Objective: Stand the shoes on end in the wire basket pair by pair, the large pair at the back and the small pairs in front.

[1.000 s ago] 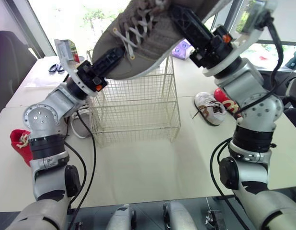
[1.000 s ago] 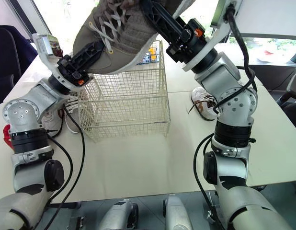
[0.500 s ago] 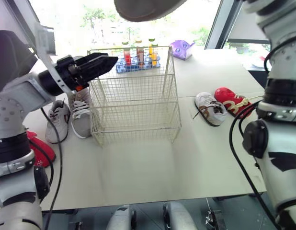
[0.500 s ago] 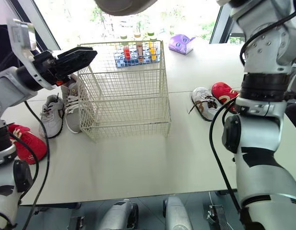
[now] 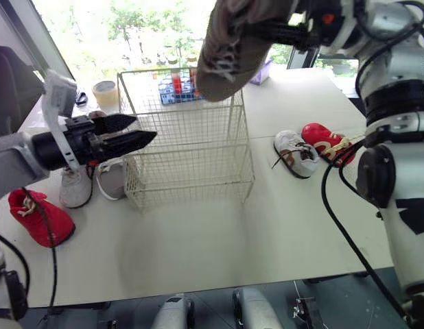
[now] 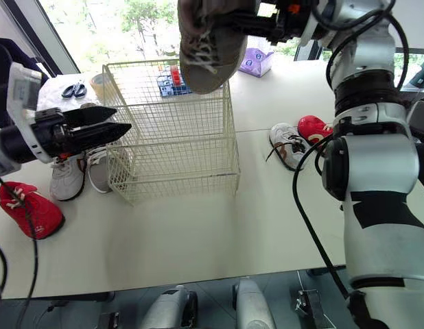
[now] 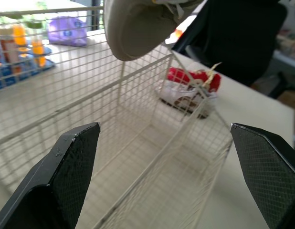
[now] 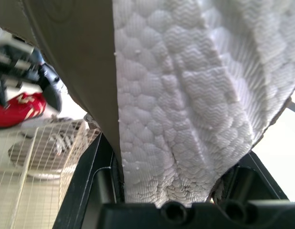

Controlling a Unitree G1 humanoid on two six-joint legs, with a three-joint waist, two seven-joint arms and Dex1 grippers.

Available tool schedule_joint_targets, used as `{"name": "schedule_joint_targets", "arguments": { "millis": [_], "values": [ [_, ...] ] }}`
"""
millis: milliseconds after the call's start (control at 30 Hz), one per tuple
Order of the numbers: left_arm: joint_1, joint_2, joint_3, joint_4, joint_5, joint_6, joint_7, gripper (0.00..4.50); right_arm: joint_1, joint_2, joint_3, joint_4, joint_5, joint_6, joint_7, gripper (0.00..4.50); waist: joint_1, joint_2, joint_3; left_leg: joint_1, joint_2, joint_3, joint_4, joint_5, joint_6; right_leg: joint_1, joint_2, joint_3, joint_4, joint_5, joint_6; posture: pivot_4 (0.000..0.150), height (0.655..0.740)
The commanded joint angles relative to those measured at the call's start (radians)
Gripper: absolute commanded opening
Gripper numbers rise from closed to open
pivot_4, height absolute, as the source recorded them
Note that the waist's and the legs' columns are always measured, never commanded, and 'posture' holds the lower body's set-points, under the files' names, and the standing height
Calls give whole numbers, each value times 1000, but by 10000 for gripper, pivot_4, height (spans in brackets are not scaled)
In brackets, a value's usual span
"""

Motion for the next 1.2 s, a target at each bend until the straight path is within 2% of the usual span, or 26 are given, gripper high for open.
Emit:
{"name": "schedule_joint_targets", "arguments": {
  "millis": [33, 167, 400, 533, 700, 733, 1000, 1200],
  "values": [
    [-21, 124, 39, -47, 34, -20, -79, 44571, -42, 14, -16, 58, -41, -35, 15, 17867, 3, 0, 0, 0, 0, 0, 0, 0, 0, 0, 0, 0, 0, 0, 0, 1500, 7400],
    [-29, 173, 35, -36, 37, -31, -122, 44571, -47, 37, -20, 99, -67, -11, 57, 17867, 15, 0, 0, 0, -1, 0, 0, 0, 0, 1, 0, 0, -1, 0, 0, 1500, 7400],
    [-9, 130, 13, -36, 54, -50, -116, 44571, -50, 83, -2, 165, -156, 17, 24, 17867, 13, 0, 0, 0, -1, -1, 0, 0, 0, 0, 0, 0, 0, 0, 0, 1500, 7400],
    [-6, 104, 7, -24, 69, -58, -110, 44571, -28, 104, -5, 192, -209, -18, -63, 17867, 12, 0, 0, 0, 0, -1, 0, 0, 0, 0, 0, 0, 0, 0, 0, 1500, 7400],
    [2, 81, 6, -25, 80, -64, -102, 45000, -25, 107, -30, 199, -221, -11, -84, 43313, 13, 0, 0, 0, 0, -1, 0, 0, 0, 0, 0, 0, 0, 0, 0, 1500, 7400],
    [3, 79, 5, -24, 83, -65, -103, 45000, -24, 106, -33, 199, -222, -11, -86, 44637, 13, 0, 0, 0, 0, -1, 0, 0, 0, 0, 0, 0, 0, 0, 0, 1500, 7400],
    [-1, 50, -13, -14, 105, -74, -104, 45000, -21, 75, -65, 185, -225, -12, -80, 44637, 12, 0, 0, 0, 0, -1, 0, 0, 0, 0, 0, -1, 0, 0, 0, 1500, 7400],
    [1, 41, -23, 18, 130, -82, -125, 45000, -18, 11, -94, 132, -201, 5, 26, 44637, 13, 0, 0, 0, 0, 0, 0, 0, 0, 0, 0, -1, 0, 0, 0, 1500, 7400]
  ]
}}
